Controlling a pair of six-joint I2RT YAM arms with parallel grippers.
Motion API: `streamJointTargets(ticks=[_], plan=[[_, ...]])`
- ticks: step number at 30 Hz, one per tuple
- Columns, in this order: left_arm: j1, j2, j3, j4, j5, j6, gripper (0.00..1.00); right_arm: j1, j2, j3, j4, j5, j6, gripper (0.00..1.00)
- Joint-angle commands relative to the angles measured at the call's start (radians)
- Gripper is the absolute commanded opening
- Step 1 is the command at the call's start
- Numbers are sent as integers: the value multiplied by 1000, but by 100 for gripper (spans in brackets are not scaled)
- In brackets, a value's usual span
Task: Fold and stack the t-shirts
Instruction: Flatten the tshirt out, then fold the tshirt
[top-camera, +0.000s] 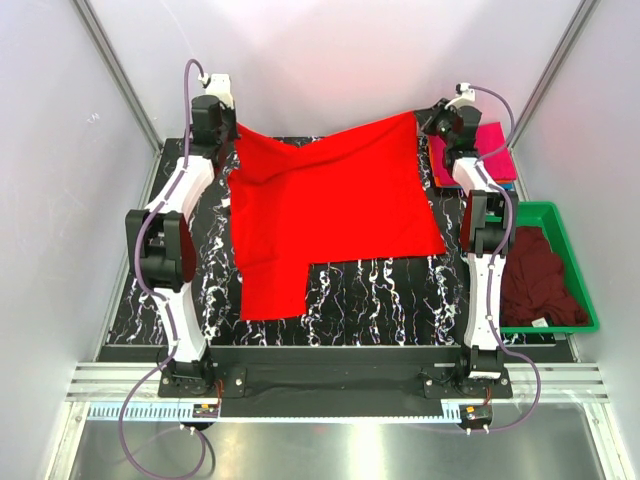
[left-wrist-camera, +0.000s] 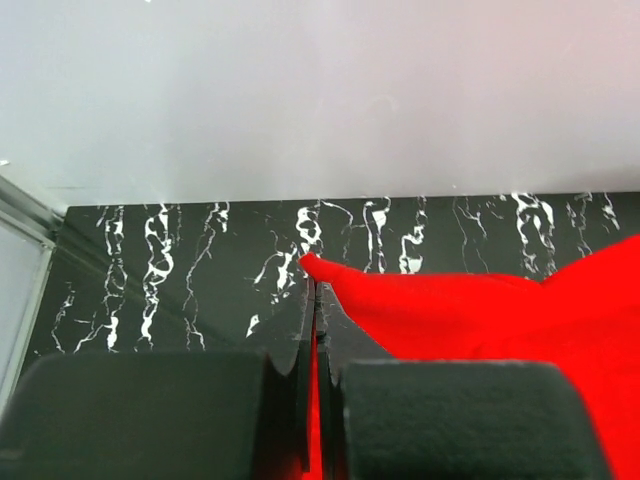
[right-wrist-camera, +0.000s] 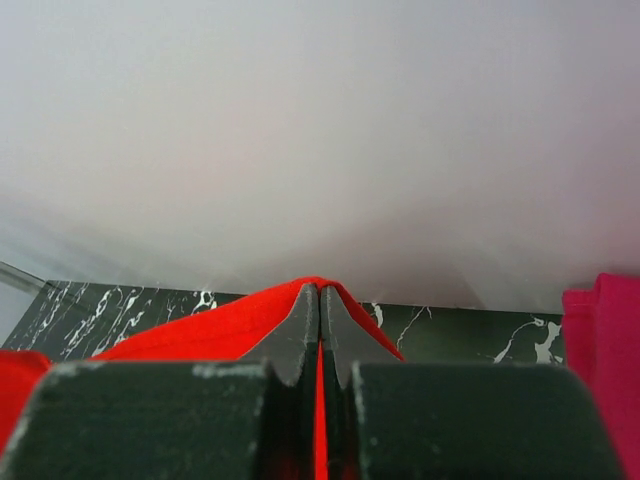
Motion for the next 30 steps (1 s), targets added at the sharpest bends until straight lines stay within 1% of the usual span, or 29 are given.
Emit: streamJointTargets(ticks=[1,2,4,5,10,14,21,25,30], plan=[[8,-29,21,11,70,24,0,-2,-49,-43,103,-10,11,0],[8,-48,7,-4,70,25,0,-2,-60,-96,114,-8,27,0],[8,-72,-40,-4,70,33,0,-2,-94,-144,116,10,42,0],[7,-94,-54,-30,70,34,0,-2,-105,-187,117,13,50,0],[5,-170,-125,-81,70,79,0,-8,-181,-296,128,4,80,0],[4,-243,-224,-88,66,102,0,-22,-250,-406,122,12,83,0],[-12,-312,-390,-124,98,86,0,-25,-296,-494,64,21,99,0],[-18,-339,-456,-133,119,76,0,-36,-301,-520,23,36,73,0],[-18,-346,-498,-153,147,56,0,-48,-301,-534,-39,53,70,0]])
